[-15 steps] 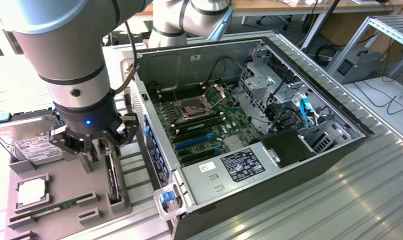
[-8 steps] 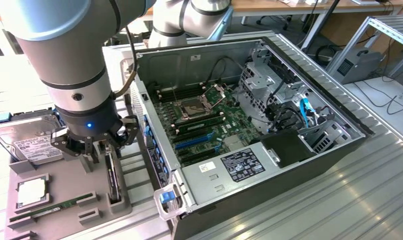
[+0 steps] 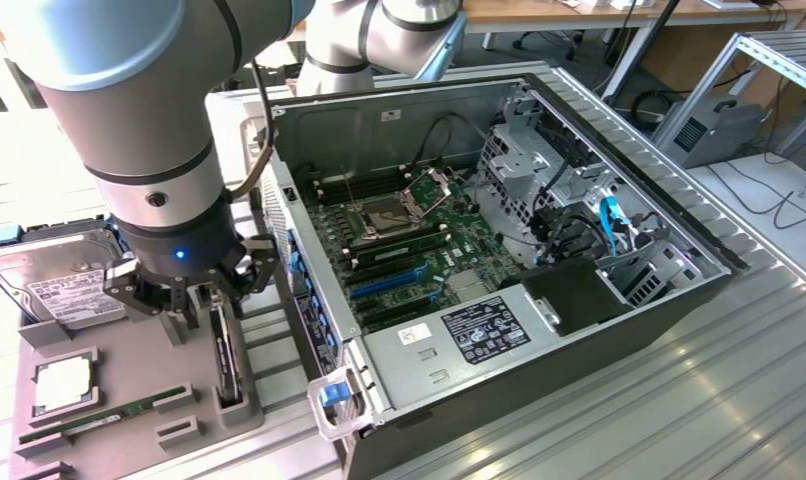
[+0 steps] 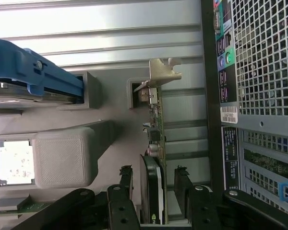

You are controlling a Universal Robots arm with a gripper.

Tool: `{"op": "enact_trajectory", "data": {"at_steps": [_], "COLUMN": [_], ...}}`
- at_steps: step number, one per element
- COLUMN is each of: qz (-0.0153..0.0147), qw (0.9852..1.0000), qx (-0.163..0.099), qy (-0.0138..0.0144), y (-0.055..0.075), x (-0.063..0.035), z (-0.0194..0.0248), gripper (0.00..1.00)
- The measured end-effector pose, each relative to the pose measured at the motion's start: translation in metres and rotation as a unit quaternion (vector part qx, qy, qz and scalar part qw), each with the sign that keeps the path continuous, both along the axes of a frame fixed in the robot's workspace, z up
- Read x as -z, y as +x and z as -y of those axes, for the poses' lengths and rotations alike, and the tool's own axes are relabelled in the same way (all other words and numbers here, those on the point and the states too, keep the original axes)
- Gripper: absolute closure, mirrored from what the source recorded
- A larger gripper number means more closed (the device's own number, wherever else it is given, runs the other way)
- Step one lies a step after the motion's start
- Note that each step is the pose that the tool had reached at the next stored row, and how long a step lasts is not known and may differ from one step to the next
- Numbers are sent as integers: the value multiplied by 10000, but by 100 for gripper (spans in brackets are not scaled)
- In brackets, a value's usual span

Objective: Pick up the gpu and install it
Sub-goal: 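Pick up the gpu and move the gpu toward the slot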

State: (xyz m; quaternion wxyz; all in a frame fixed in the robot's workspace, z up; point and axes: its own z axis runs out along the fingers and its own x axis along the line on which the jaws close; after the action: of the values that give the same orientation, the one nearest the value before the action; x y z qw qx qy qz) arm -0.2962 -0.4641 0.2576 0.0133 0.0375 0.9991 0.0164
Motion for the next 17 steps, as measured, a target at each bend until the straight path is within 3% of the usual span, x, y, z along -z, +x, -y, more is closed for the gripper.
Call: {"op": "enact_trajectory", "data": {"at_steps": [17], "qz": [0], "qw": [10000], "qx": [-1], "qy": [0], "y": [5], "x": [89], "z": [0], "gripper": [52]}}
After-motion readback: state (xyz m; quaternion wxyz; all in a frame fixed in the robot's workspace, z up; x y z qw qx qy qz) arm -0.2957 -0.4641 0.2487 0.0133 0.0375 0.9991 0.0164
